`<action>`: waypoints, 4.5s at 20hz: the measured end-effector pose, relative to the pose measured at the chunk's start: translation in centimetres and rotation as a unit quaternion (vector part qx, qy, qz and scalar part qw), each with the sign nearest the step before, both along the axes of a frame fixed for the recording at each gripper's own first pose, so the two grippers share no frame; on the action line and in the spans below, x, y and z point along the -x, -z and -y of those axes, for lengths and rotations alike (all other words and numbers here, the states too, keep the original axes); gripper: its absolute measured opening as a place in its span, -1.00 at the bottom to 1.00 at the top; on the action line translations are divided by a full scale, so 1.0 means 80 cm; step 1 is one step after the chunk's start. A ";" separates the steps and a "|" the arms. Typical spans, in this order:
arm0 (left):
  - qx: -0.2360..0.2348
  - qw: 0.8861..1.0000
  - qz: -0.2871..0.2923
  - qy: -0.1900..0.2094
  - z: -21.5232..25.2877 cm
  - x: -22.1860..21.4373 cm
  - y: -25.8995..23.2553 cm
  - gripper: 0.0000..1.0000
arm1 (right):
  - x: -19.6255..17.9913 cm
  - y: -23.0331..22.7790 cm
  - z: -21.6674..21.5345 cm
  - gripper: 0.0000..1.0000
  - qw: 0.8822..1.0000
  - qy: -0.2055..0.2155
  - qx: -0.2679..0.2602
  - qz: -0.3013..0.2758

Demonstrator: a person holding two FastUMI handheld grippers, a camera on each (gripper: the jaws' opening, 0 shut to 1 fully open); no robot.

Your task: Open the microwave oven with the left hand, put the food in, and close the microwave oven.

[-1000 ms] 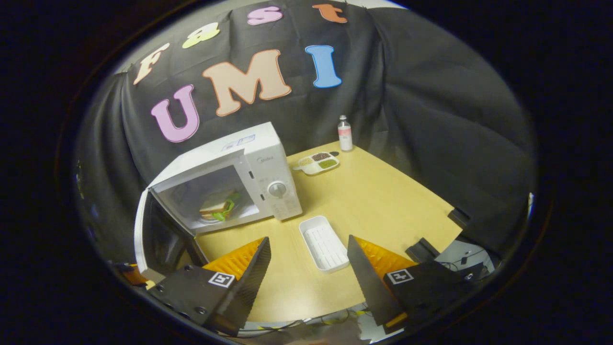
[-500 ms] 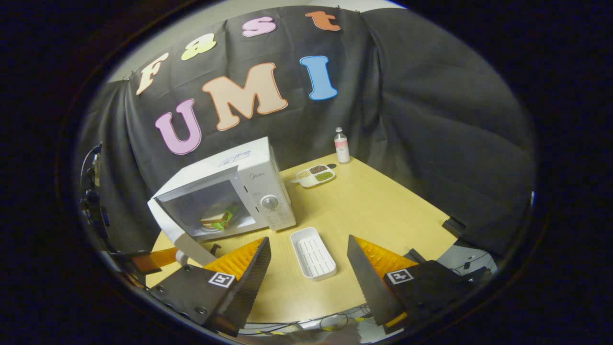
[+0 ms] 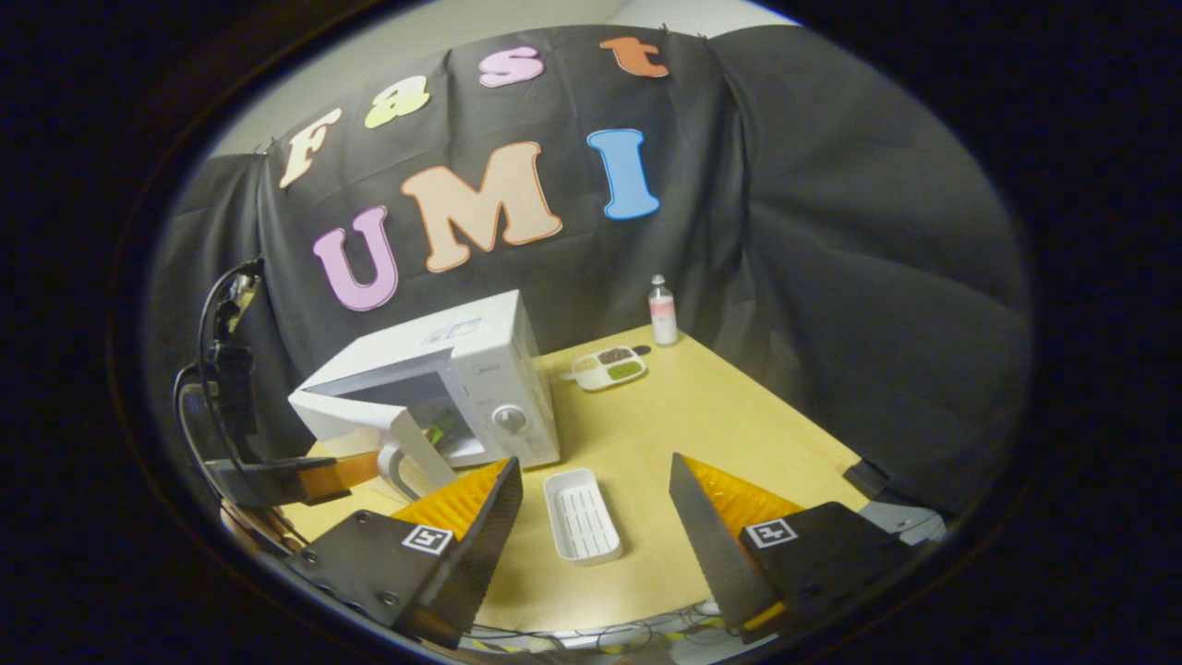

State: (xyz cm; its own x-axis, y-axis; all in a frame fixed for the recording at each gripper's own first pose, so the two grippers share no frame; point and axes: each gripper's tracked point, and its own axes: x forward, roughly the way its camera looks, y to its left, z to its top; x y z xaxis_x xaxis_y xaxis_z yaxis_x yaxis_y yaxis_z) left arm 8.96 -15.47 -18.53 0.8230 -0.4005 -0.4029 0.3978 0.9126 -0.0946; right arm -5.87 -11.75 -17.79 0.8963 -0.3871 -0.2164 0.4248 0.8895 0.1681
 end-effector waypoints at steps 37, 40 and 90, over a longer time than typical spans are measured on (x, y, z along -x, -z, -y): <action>0.032 0.998 -0.032 -0.051 0.068 -0.122 0.017 -0.99 | -0.058 -0.010 0.070 0.83 1.000 -0.010 0.009 0.014; 0.026 0.996 -0.061 -0.065 0.066 -0.123 0.037 -0.99 | -0.057 -0.008 0.072 0.83 1.000 -0.007 0.006 0.011; 0.034 0.981 0.124 -0.148 -0.066 0.046 -0.154 0.94 | 0.009 -0.173 0.016 0.82 0.987 -0.108 0.079 0.089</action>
State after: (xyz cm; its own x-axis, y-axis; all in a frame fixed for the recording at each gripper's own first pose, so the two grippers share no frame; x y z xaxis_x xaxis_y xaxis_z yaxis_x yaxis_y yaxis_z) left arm 5.29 -10.22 -6.17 0.9764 -0.1486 -0.1564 0.1352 0.9864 -0.0936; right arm -6.58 -13.03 -3.98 0.9799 -0.1992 -0.0011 0.1988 0.9772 0.0741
